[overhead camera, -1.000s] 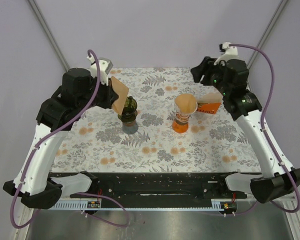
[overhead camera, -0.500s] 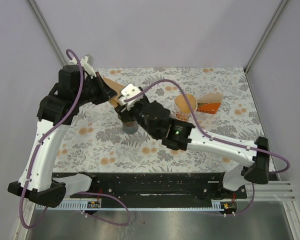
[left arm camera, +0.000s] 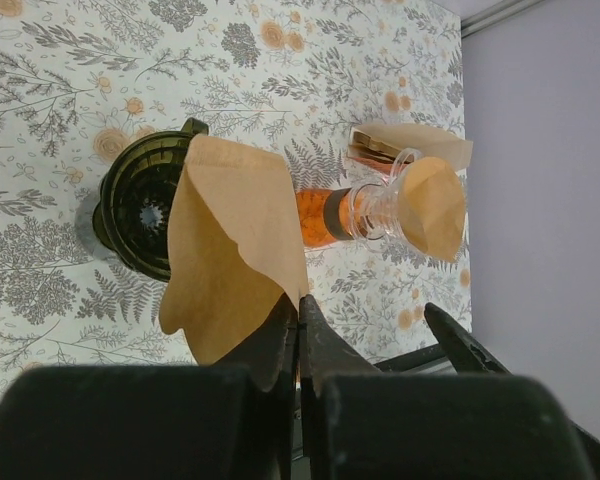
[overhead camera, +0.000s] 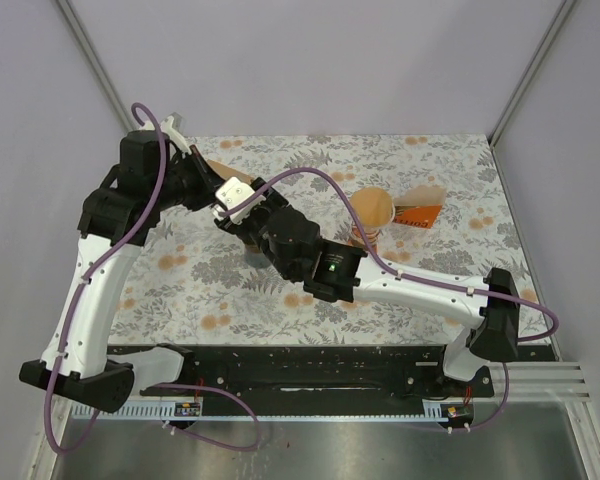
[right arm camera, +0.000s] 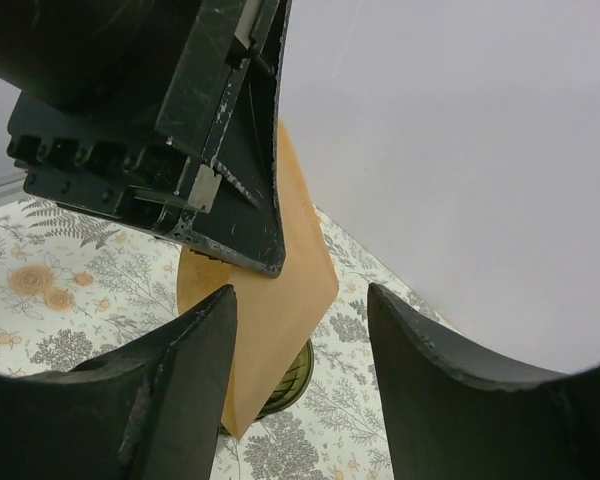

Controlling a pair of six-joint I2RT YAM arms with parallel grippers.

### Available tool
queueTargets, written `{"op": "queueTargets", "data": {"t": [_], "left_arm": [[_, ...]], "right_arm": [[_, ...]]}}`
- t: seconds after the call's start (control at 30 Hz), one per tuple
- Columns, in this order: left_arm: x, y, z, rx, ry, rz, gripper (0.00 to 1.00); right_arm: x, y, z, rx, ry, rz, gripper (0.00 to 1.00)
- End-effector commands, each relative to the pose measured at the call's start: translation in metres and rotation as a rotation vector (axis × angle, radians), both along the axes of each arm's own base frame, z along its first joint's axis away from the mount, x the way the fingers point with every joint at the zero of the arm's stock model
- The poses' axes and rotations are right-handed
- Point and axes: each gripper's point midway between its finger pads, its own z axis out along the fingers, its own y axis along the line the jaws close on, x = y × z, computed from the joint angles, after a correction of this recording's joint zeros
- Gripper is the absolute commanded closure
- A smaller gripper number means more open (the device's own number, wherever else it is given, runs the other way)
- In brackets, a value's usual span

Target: Place the coffee filter in the dripper

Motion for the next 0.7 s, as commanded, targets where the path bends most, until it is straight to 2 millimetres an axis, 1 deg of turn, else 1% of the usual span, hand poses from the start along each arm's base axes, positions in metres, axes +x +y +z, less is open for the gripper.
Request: {"op": "queueTargets", "data": {"t": [0.0, 0.17, 0.33, 0.53, 0.67], "left_arm": [[0.001, -0.003, 0.015, -0.06, -0.028, 0.005, 1.0], [0.001, 0.0, 0.019, -0.062, -0.037, 0.016, 1.0], [0.003, 0.002, 0.014, -0.062, -0.023, 0.03, 1.0], [0.001, 0.001, 0.017, -0.074, -0.026, 0.026, 1.0], [0.001, 0.004, 0.017, -0.072, -0.026, 0.039, 1.0]], "right_arm": [[0.002, -0.002, 0.019, 0.027, -0.045, -0.024, 0.36], [0.003, 0.001, 0.012, 0.018, -0.037, -0.023, 0.35], [0.003, 0.001, 0.009, 0.01, -0.03, -0.025, 0.35], [0.007, 0.004, -0.002, -0.03, -0.029, -0.049, 0.4], [0.01, 0.006, -0.008, -0.052, -0.03, -0.062, 0.4]]}}
